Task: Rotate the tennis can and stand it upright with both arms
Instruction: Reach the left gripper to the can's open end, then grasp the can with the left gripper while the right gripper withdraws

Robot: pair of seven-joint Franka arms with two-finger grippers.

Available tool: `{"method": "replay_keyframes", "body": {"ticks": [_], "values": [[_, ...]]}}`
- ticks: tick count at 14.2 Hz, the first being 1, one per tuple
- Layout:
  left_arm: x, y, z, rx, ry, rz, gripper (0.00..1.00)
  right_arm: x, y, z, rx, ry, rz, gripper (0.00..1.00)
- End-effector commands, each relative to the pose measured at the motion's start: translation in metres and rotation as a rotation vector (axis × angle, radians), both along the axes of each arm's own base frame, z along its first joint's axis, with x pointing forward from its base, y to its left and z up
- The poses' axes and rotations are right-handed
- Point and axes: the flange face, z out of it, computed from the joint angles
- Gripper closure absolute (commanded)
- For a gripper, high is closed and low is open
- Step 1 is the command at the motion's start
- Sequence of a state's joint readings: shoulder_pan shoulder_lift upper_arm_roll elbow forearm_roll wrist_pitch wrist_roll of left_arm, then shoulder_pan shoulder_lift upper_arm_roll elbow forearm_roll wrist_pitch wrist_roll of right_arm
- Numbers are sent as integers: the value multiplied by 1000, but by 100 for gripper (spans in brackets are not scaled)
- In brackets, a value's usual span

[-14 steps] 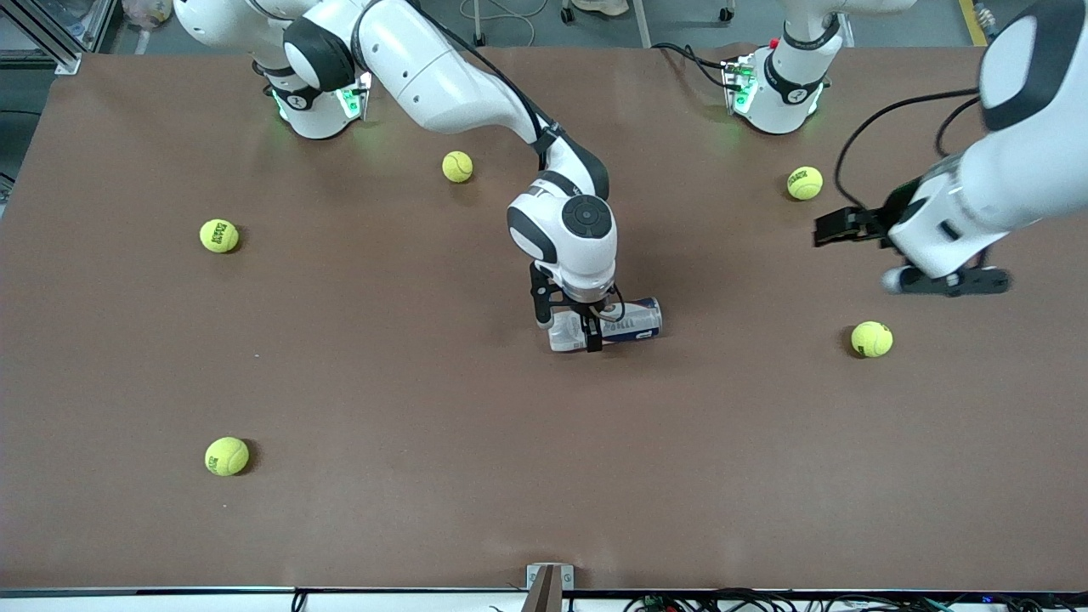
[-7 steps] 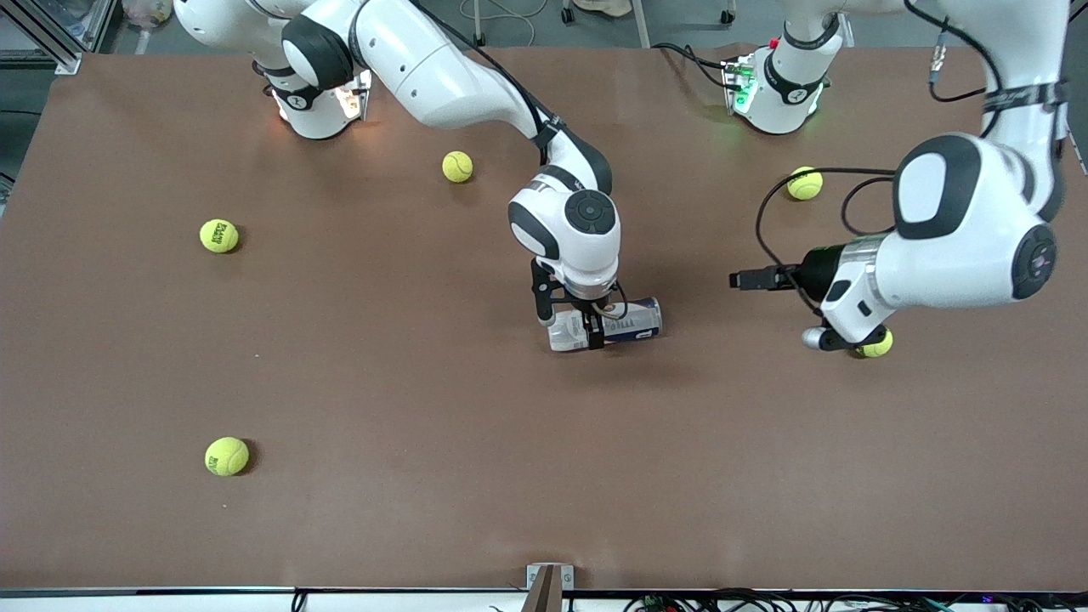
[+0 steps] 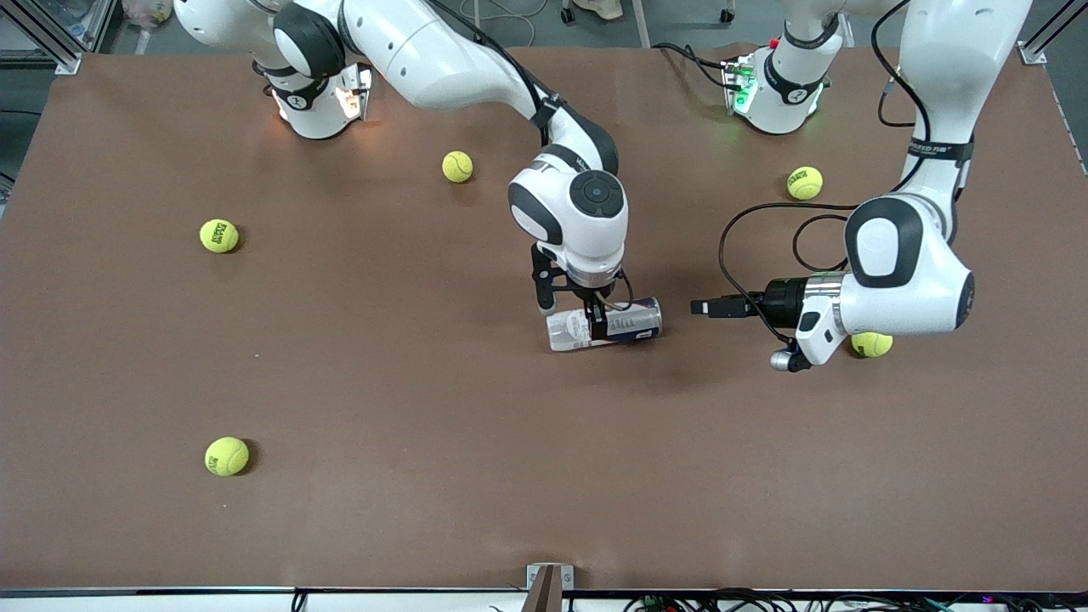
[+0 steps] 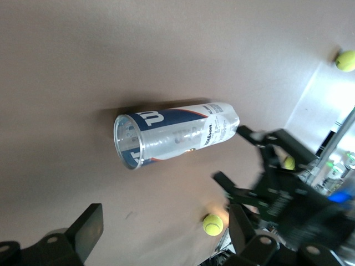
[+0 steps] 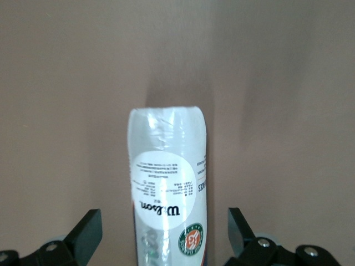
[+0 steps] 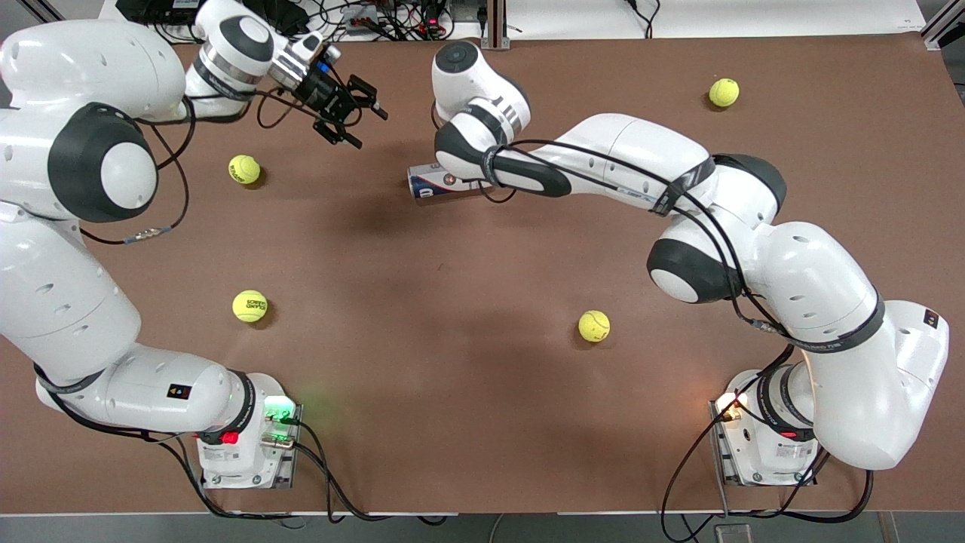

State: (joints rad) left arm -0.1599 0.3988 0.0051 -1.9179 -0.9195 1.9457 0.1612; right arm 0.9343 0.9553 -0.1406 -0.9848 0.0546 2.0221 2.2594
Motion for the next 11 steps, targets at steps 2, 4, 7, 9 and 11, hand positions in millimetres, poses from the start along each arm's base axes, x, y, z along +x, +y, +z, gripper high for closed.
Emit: {"method": "replay_keyframes", "body": {"ticks": [2, 4, 7, 9, 11], "values": [[-19, -3, -49, -60, -68, 10, 0, 24, -54, 77, -45, 71, 140, 0], [-31, -5, -77, -114, -127, 9, 0, 34, -91, 101, -102, 151, 282, 0], [-42, -18, -91, -151, -156, 49, 0, 57, -162, 153, -88, 174, 444, 0], [-44, -26, -104, -139, -167, 68, 0, 65, -225, 172, -75, 197, 600, 0], [-48, -41, -110, -167, -169, 95, 0, 73, -282, 181, -62, 223, 749, 0]]}}
